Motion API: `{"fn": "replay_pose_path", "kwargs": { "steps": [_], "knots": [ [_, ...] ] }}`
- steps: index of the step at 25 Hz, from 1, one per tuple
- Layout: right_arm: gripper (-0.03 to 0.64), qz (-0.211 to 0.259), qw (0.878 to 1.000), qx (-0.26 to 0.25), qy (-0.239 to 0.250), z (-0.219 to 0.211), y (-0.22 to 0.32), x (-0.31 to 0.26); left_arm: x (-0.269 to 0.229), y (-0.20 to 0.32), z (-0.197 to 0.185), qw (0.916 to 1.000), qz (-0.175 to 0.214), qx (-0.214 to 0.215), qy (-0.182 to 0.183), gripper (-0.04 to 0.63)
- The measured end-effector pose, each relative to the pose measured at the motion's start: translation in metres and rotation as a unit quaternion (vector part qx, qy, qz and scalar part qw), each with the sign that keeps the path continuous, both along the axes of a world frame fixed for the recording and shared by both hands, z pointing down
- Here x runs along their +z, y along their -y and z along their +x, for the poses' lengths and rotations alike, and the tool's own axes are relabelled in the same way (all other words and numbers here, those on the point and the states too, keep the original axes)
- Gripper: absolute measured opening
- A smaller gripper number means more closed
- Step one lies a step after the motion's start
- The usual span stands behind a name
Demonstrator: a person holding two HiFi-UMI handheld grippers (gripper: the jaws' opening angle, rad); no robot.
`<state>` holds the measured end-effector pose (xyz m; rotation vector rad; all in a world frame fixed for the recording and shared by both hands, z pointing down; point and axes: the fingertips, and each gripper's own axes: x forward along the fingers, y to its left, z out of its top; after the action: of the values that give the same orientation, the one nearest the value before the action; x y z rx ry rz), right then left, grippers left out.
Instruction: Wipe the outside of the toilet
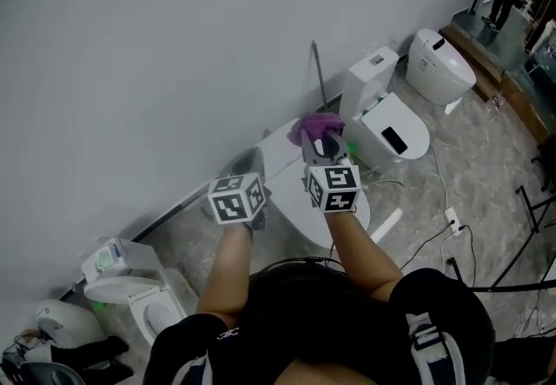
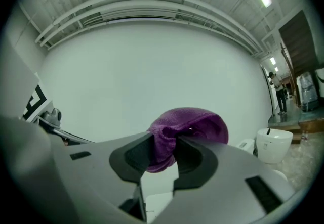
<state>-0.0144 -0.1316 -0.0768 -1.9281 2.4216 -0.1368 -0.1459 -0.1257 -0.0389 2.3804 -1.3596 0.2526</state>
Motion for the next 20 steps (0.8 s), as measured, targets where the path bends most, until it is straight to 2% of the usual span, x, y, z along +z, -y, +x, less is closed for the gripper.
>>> {"fn": "replay_pose_path", "kwargs": {
  "steps": [8,20],
  "knots": [
    [0.101,0.012,0.999,0.028,-0.013,-0.001,-0.014,-0.030,-0.024,-0.003,0.000,0.9991,0.009,0.042,0.007,0.009],
    [0.100,0.017,0.999,0.023,-0.032,-0.019,-0.033,-0.031,-0.021,-0.019,-0.002,0.9977,0.008,0.067,-0.008,0.009]
  ]
}}
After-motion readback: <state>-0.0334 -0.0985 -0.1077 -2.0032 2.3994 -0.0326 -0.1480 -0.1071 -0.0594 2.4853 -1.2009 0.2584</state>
